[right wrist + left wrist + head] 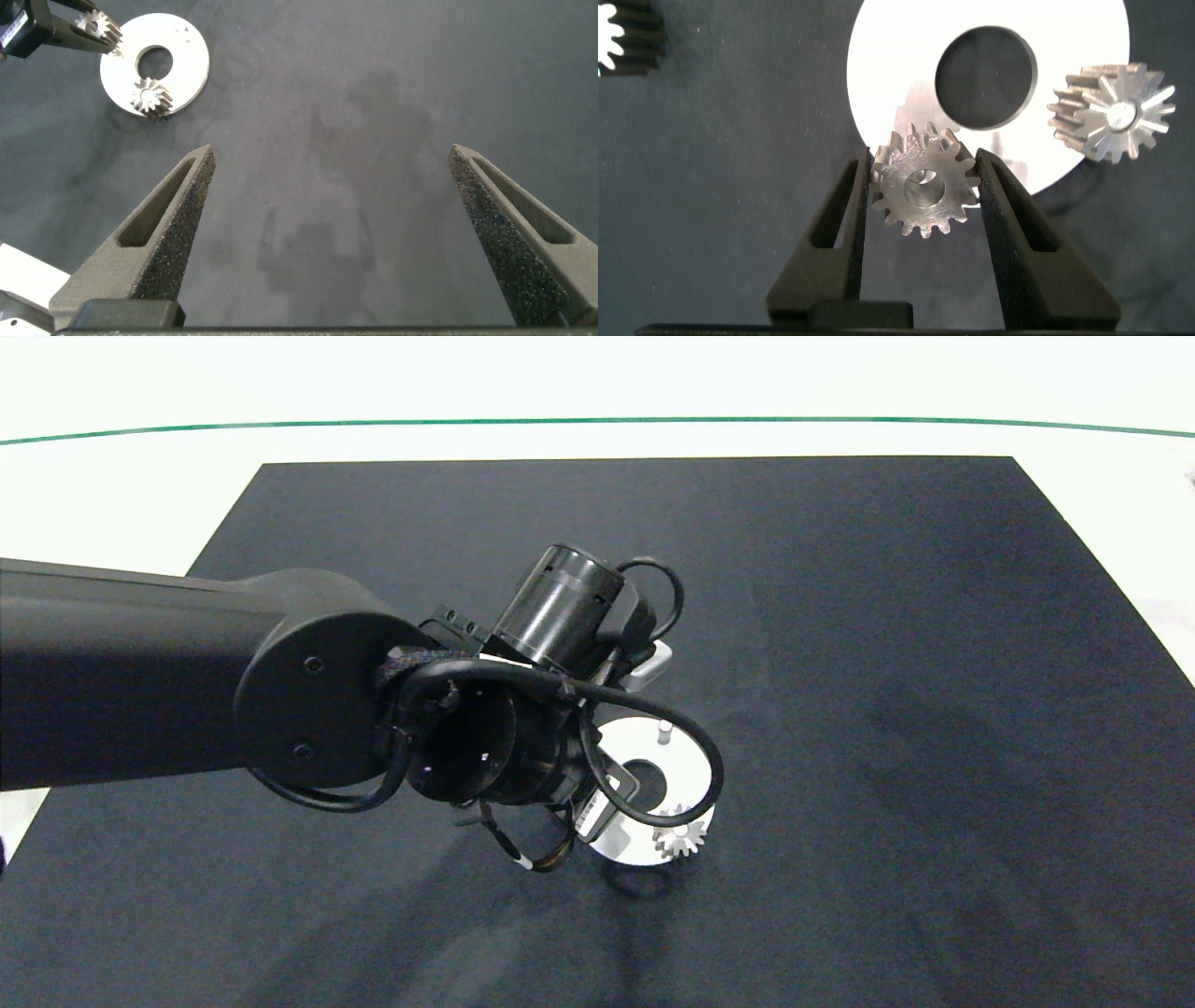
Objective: Install three planetary gears onto the carrier pins
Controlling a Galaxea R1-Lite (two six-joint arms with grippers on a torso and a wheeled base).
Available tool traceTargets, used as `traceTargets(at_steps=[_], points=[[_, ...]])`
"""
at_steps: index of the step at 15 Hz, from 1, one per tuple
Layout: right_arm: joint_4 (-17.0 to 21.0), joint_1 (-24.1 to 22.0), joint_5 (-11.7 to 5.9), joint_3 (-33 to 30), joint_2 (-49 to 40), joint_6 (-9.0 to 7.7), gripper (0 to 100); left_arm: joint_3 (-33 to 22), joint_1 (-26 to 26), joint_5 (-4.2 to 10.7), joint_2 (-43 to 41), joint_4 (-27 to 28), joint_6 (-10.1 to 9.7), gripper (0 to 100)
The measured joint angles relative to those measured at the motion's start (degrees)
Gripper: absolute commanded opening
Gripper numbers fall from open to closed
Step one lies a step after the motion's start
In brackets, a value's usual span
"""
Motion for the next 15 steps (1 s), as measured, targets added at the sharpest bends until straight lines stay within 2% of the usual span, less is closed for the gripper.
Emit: traceTargets(at_steps=[15], points=[[0.1,0.1,0.09,0.0,-0.4,-0.44,100,-0.1,0.3,0.02,-0.2,0.3,-0.11,28]])
